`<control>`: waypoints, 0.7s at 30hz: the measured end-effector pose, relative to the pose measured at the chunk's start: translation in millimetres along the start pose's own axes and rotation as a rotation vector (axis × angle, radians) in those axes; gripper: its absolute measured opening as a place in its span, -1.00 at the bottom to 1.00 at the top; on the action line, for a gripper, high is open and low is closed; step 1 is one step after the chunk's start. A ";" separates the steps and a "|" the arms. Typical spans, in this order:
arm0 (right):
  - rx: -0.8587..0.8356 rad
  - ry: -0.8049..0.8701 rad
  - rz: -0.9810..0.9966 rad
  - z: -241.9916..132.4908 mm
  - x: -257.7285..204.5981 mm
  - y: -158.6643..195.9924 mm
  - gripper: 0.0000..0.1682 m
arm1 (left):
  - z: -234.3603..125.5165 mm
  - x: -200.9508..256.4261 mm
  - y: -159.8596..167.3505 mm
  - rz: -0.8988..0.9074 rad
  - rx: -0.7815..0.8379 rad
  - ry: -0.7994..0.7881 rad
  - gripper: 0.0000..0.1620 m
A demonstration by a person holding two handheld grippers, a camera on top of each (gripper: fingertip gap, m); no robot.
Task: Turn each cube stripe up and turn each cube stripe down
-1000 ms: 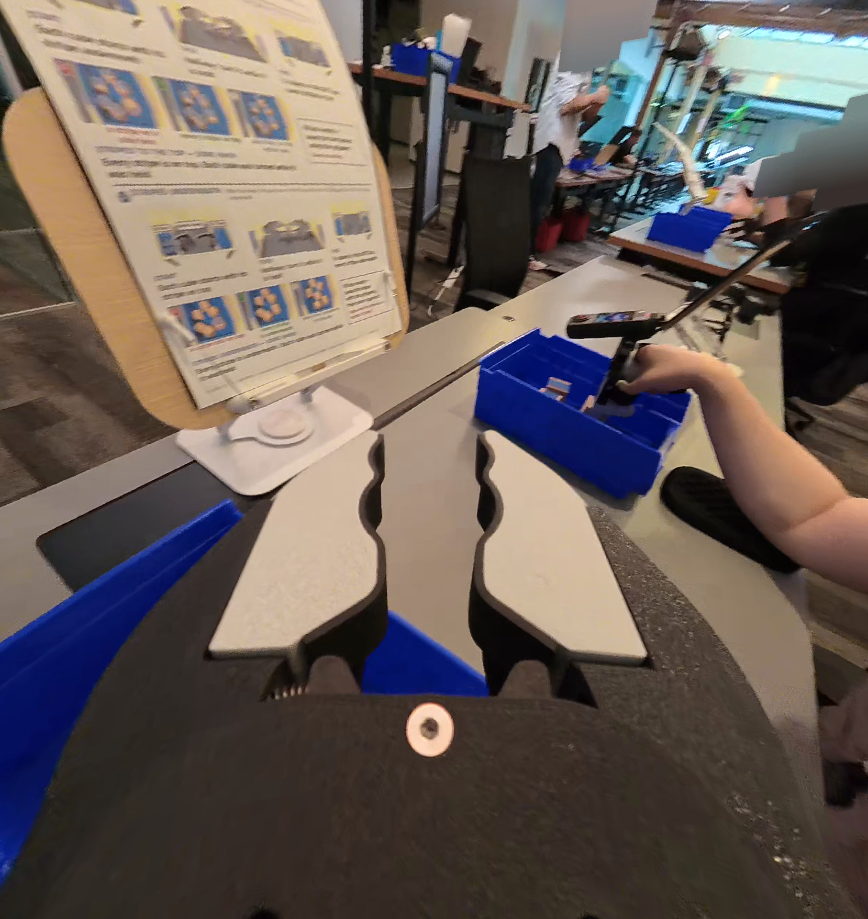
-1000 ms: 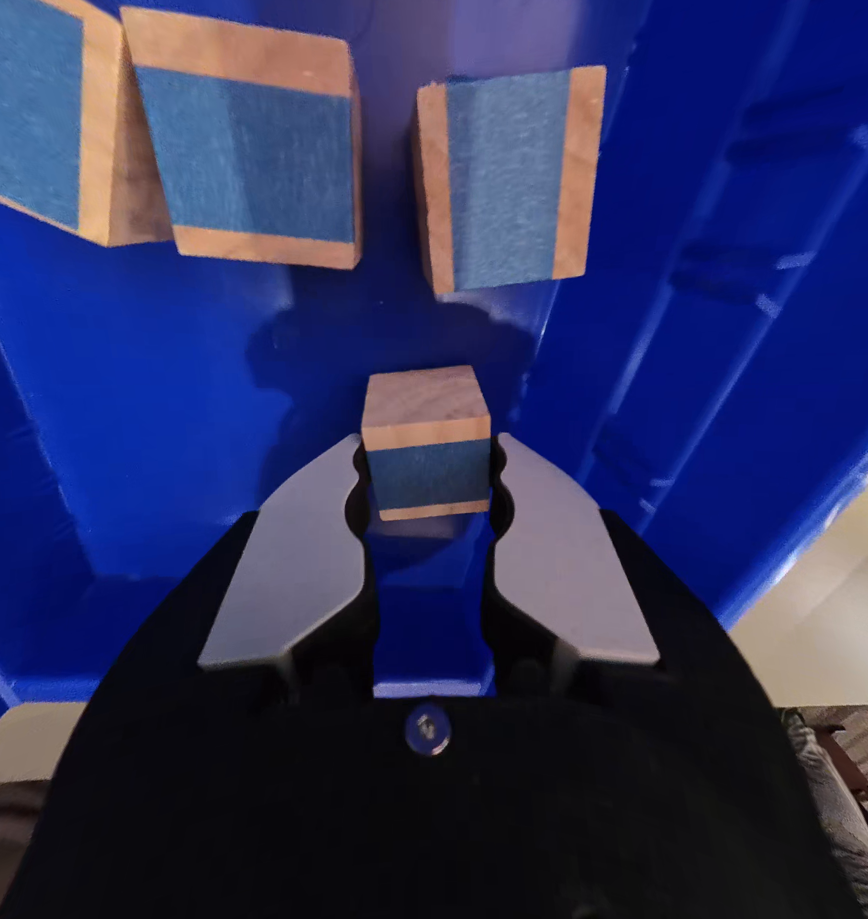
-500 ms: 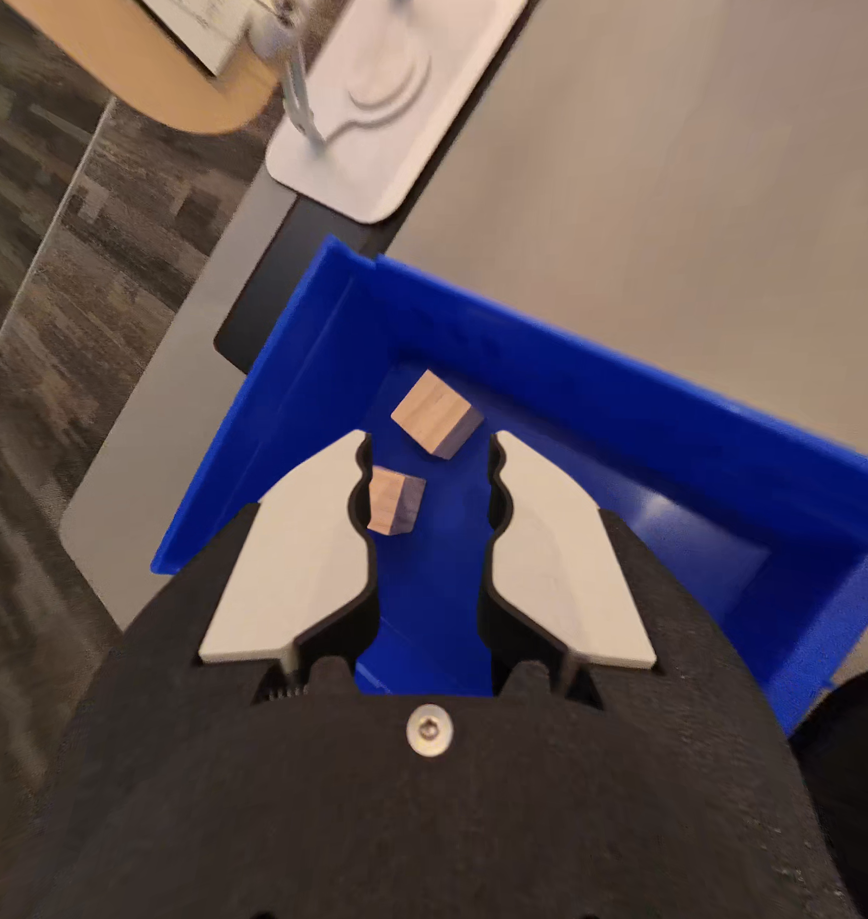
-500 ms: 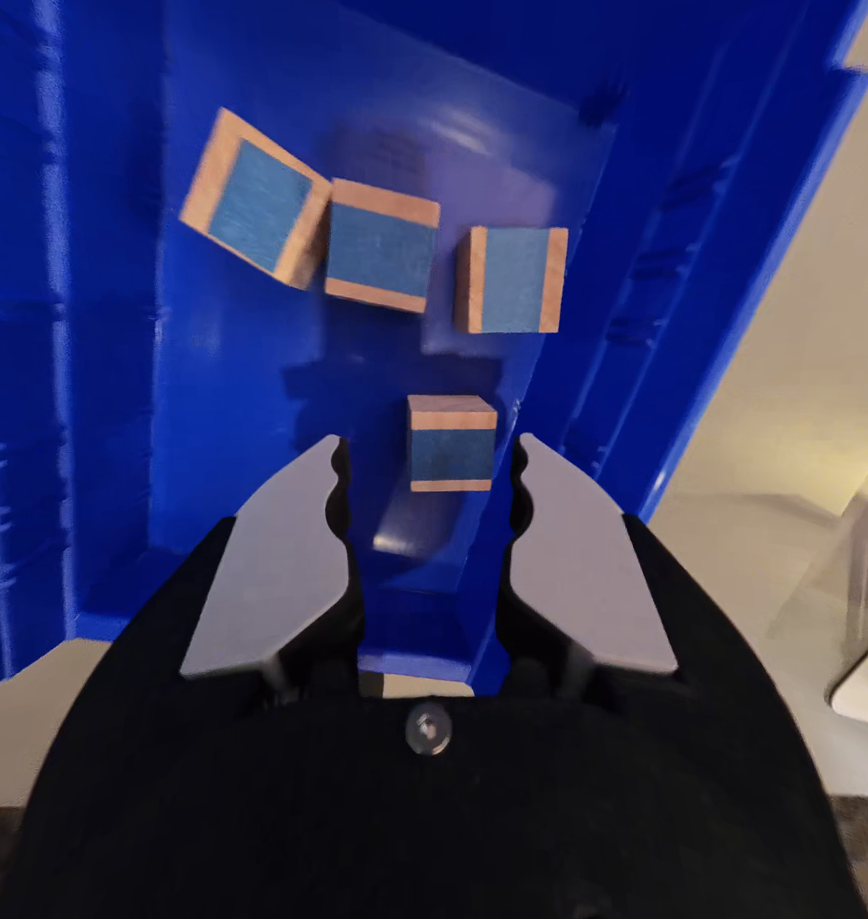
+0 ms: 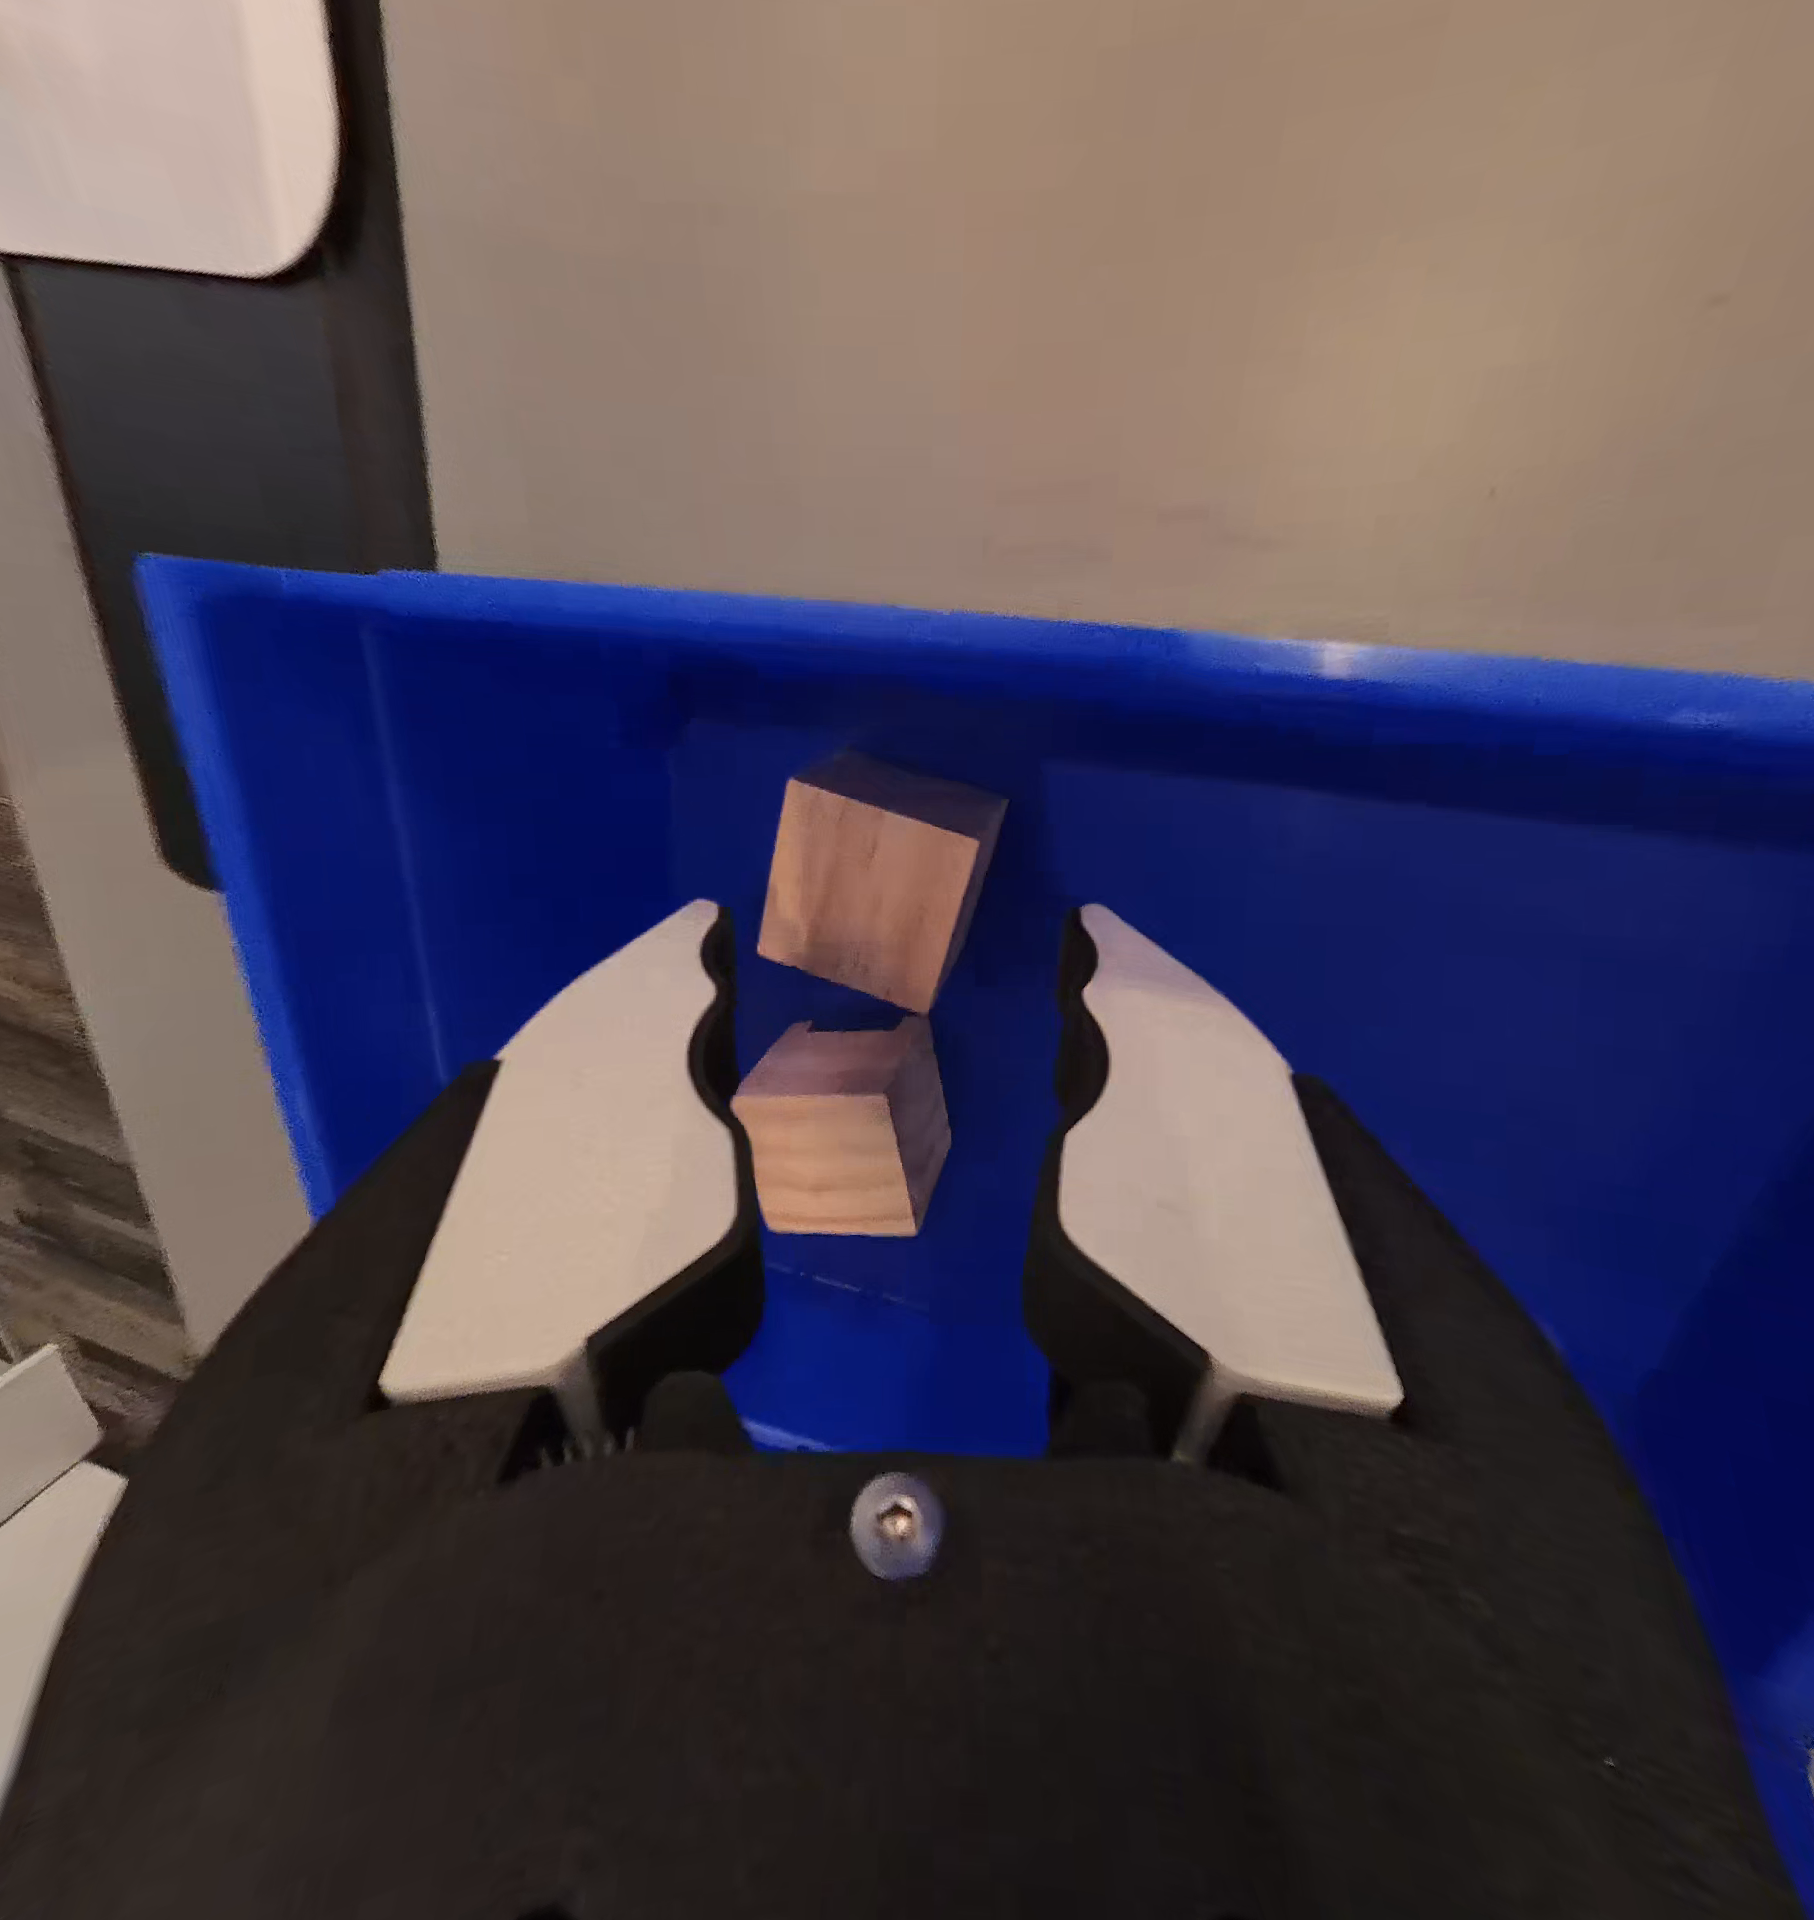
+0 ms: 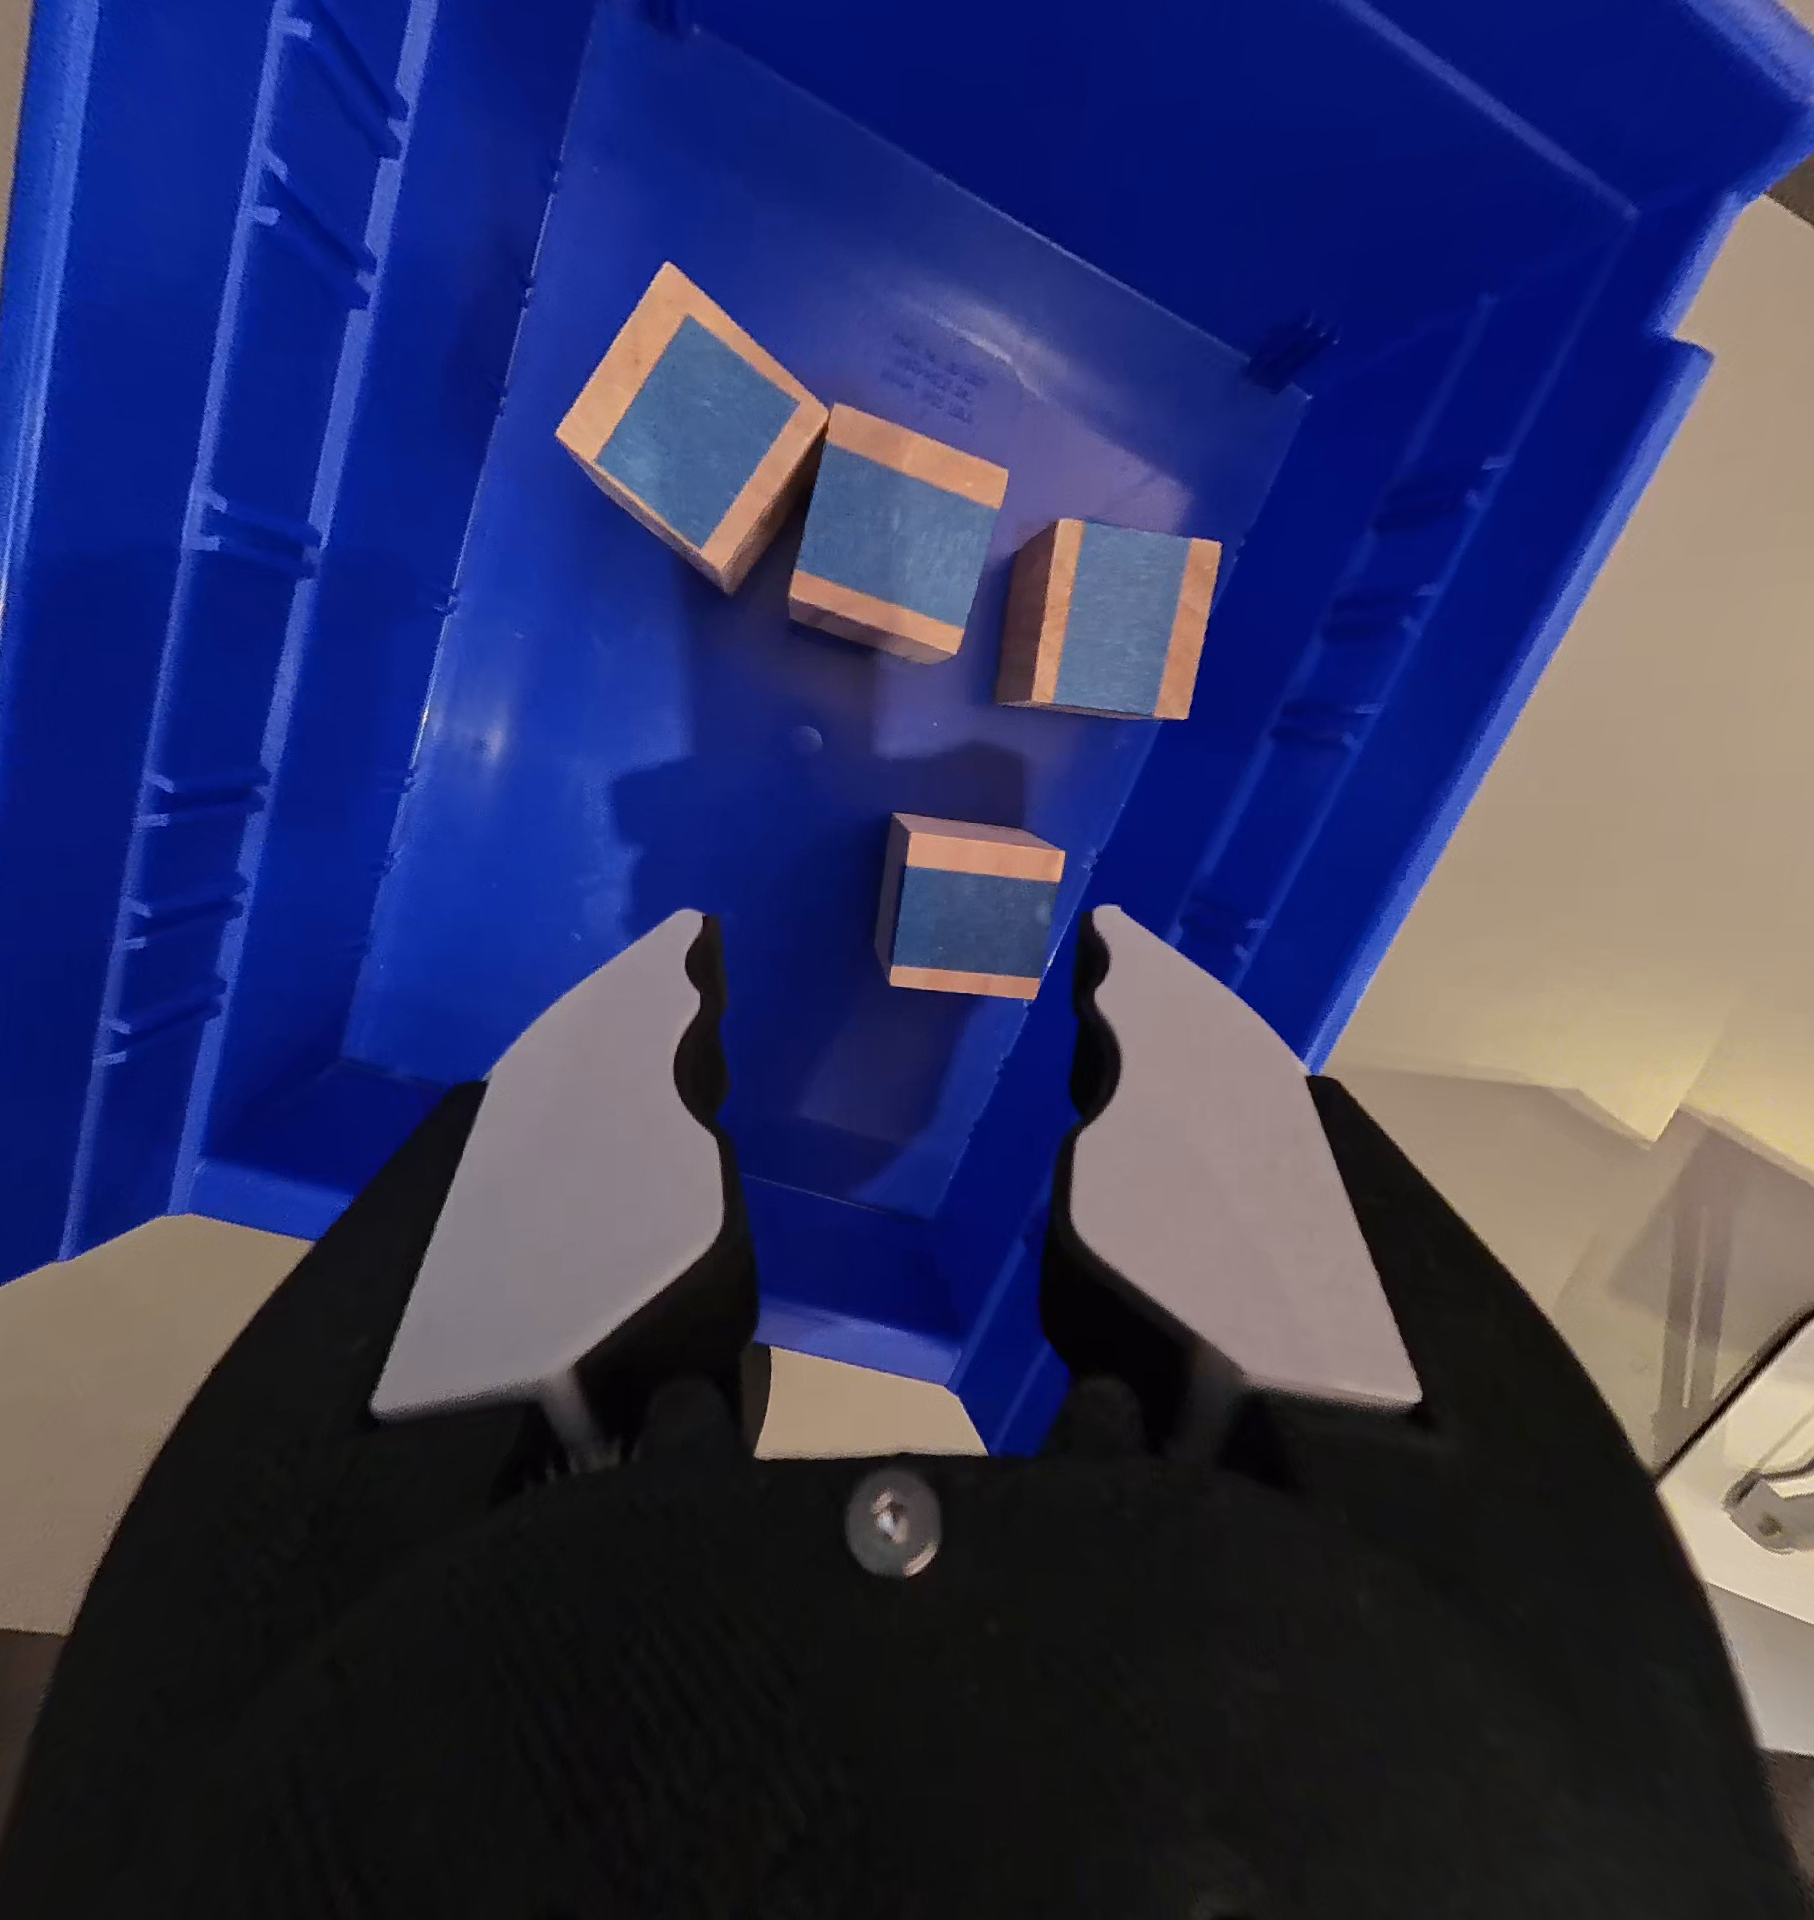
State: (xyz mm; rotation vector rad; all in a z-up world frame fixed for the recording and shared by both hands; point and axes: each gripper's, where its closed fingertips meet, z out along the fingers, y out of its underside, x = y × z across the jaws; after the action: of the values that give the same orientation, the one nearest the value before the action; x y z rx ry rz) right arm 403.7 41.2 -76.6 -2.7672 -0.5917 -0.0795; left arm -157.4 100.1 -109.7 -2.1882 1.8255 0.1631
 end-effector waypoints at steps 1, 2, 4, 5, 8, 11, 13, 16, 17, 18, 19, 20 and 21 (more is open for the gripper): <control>-0.002 0.000 -0.003 -0.1 -0.4 0.4 -0.20 | 5.2 -0.1 0.2 0.002 -0.007 0.015 -0.26; -0.002 -0.002 -0.005 -0.4 -0.7 0.3 -0.20 | 9.7 -2.5 -0.4 0.012 -0.005 0.008 -0.26; 0.002 -0.003 -0.008 -1.0 -0.5 -0.3 -0.21 | 18.3 -2.1 -1.3 0.018 0.002 0.032 -0.27; 0.000 -0.002 -0.011 -1.1 -0.2 -0.1 -0.21 | 22.7 -3.1 1.3 0.015 -0.014 0.036 -0.26; -0.010 0.001 -0.018 0.6 0.4 1.1 -0.21 | 35.0 -3.4 11.0 0.022 -0.064 0.051 -0.25; -0.029 0.001 -0.029 3.8 -0.4 3.3 -0.21 | 42.4 -4.0 14.8 0.009 -0.062 0.061 -0.35; -0.042 0.007 -0.038 5.3 -0.3 4.6 -0.21 | 42.2 -3.2 12.8 -0.023 -0.027 0.079 -0.38; -0.042 0.004 -0.043 5.9 -1.7 3.8 -0.21 | 37.1 -3.2 14.7 -0.053 -0.008 0.069 -0.39; -0.041 0.001 -0.046 6.2 -2.4 3.5 -0.21 | 32.9 -4.1 14.0 -0.059 0.006 0.052 -0.39; -0.043 0.001 -0.047 6.8 -2.6 3.6 -0.21 | 27.2 -5.7 12.6 -0.064 0.021 0.029 -0.39; -0.047 0.003 -0.048 7.4 -2.7 4.0 -0.21 | 19.7 -9.4 11.0 -0.069 0.035 -0.011 -0.39; -0.053 0.006 -0.050 8.0 -2.6 4.7 -0.21 | 10.4 -14.1 9.6 -0.075 0.043 -0.057 -0.39; -0.057 0.012 -0.053 8.2 -2.2 5.0 -0.21 | -0.7 -17.9 7.6 -0.080 0.051 -0.102 -0.39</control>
State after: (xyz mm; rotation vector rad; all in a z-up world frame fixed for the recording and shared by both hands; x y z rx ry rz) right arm 403.7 38.6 -86.1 -2.8044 -0.6698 -0.1261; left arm -168.3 115.6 -105.3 -2.1718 1.6674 0.2049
